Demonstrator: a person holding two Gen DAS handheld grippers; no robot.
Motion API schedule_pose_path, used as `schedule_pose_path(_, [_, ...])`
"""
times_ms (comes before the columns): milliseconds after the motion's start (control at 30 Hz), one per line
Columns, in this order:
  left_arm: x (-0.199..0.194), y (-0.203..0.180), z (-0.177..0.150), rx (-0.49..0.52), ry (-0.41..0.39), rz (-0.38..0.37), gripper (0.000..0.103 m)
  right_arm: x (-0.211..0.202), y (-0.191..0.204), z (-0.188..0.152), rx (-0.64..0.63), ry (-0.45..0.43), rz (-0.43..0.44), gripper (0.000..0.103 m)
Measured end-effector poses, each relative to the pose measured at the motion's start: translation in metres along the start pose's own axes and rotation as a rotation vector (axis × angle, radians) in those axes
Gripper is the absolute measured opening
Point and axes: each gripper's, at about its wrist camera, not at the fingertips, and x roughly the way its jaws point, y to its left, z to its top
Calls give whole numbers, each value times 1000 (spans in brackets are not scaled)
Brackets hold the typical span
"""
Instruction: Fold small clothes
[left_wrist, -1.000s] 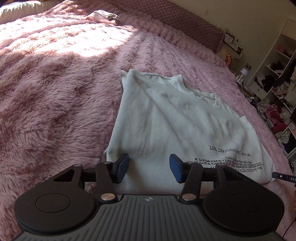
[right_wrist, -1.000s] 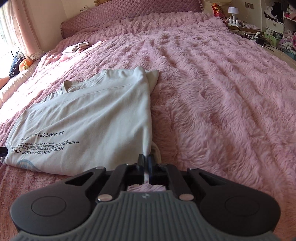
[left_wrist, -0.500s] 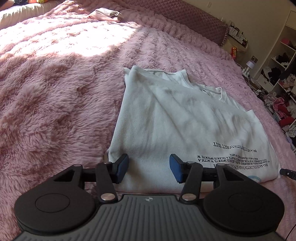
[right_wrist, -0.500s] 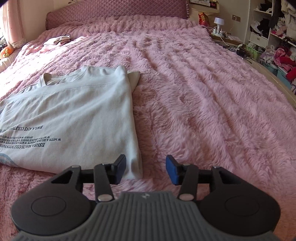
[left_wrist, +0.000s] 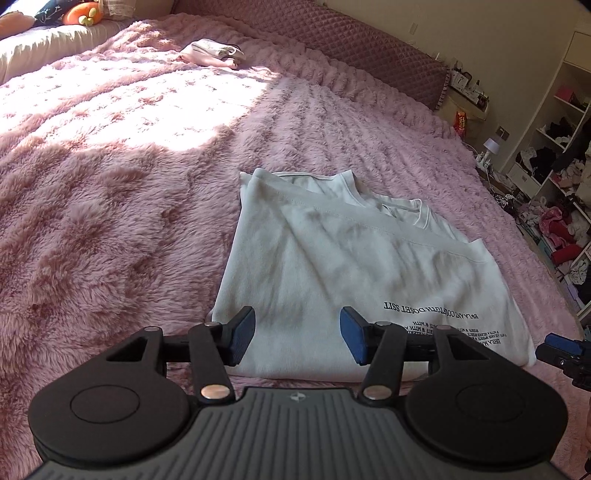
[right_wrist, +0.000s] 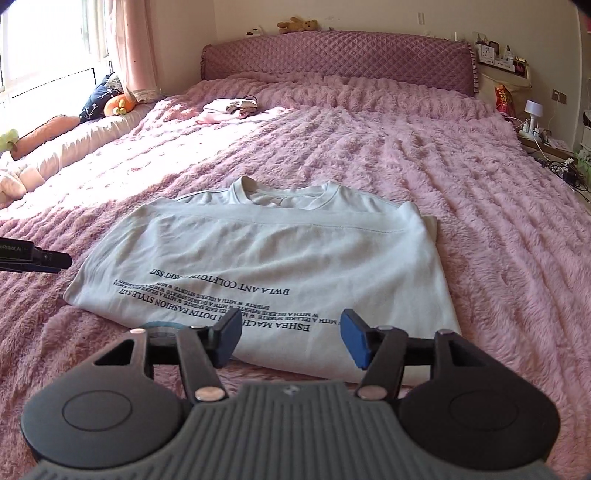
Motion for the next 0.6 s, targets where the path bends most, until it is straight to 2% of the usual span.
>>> schedule_pose_path(100, [-1,0,4,5,0,-6,64,7,35,-3,-38,5,43,58])
schedule_pose_path(267, [10,16,8,-8,9,-5,68,24,101,-13,-201,-29,26,65])
schedule_pose_path(400, [22,50,9,-120,17,-26,68,41,152,-30,-359,-61,-2,69])
schedule_pose_path(500, [35,78,11,-244,32,-96,68,53,188,-46,-518,-96,-51,71])
schedule_pose_path(600, [52,96,14,-320,51,-162,68,66,216,-54,-626,-112,-42,71])
